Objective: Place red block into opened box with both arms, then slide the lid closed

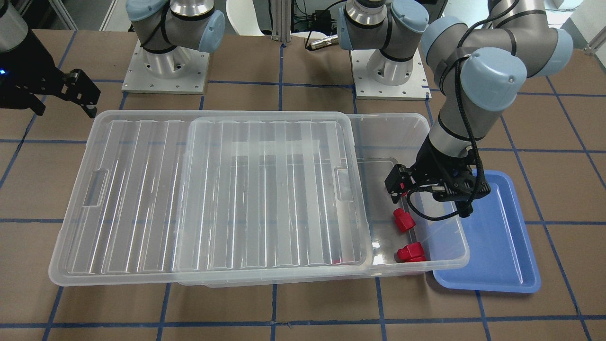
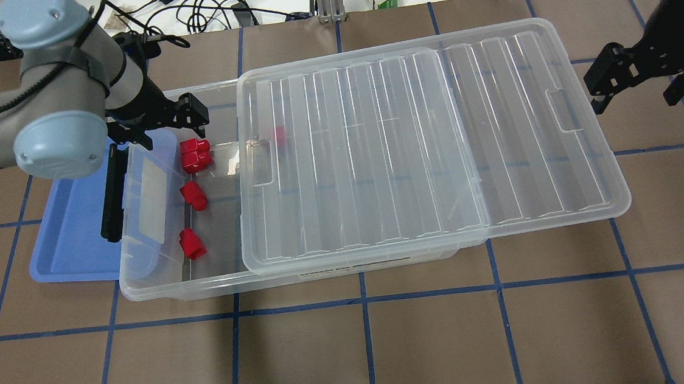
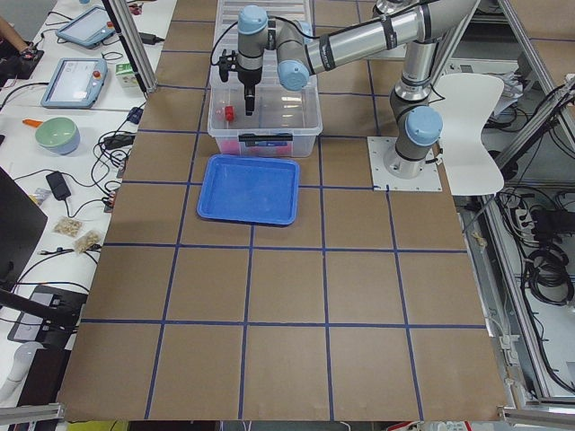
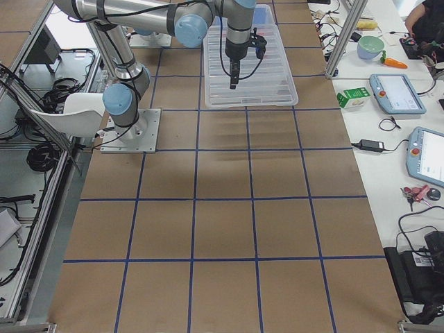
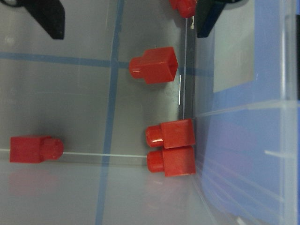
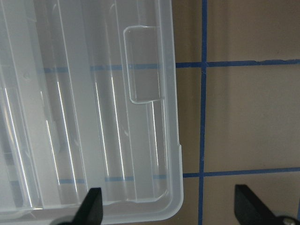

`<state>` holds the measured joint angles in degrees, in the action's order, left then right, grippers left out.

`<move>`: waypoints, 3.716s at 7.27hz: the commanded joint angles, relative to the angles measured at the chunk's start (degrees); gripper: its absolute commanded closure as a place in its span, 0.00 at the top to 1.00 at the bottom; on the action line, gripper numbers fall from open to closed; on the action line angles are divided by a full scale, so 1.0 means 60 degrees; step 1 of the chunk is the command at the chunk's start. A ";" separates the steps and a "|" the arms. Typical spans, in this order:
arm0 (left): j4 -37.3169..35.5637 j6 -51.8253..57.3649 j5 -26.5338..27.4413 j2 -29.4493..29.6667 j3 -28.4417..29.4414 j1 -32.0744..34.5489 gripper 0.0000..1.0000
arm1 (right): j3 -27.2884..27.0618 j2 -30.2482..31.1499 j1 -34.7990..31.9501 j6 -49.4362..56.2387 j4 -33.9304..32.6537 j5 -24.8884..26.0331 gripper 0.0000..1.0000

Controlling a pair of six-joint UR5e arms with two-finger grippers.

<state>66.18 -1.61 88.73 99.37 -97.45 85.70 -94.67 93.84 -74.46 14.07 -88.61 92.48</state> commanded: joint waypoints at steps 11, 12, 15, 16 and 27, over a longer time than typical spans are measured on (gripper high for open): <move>0.2223 -0.0054 0.0710 -0.1472 0.1054 0.0351 1.00 | 0.0016 -0.1841 0.0823 0.1137 -0.1986 0.0113 1.00; 0.2618 -0.0068 0.0725 -0.1576 0.1008 0.0336 1.00 | 0.0002 -0.1842 0.0969 0.1228 -0.2120 0.0128 1.00; 0.2520 -0.0054 0.0608 -0.1621 0.1008 0.0189 1.00 | -0.0013 -0.2382 0.1117 0.1244 -0.2078 0.0069 1.00; 0.2505 -0.0054 0.0564 -0.1621 0.1008 0.0189 1.00 | -0.0013 -0.2485 0.1117 0.1229 -0.2063 0.0069 1.00; 0.2534 -0.0317 0.0036 -0.1635 0.0993 -0.0016 1.00 | -0.0628 -0.2325 -0.0331 -0.0539 -0.2019 -0.0399 1.00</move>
<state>81.29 -3.48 88.89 89.66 -91.48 85.71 -98.44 79.91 -74.38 13.97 -100.69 90.15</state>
